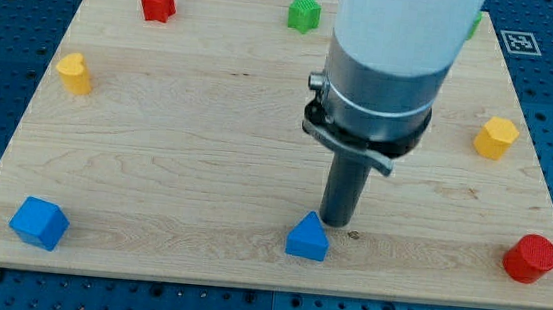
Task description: Move your arm towards the yellow heart
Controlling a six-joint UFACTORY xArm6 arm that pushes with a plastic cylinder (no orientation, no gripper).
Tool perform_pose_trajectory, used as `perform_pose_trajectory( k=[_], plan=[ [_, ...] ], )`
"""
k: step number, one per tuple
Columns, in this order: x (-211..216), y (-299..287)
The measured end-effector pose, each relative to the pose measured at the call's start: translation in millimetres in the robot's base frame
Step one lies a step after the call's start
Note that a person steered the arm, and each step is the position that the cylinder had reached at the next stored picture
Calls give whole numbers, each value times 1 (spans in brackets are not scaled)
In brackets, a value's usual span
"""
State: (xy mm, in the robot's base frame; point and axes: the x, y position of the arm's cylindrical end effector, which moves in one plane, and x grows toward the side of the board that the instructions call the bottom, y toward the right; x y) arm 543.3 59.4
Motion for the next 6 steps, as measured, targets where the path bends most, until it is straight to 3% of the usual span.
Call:
perform_pose_trajectory(
  k=[2,4,6],
  plan=[
    [-58,-26],
    [-68,-117],
    [-68,-134]
  ],
)
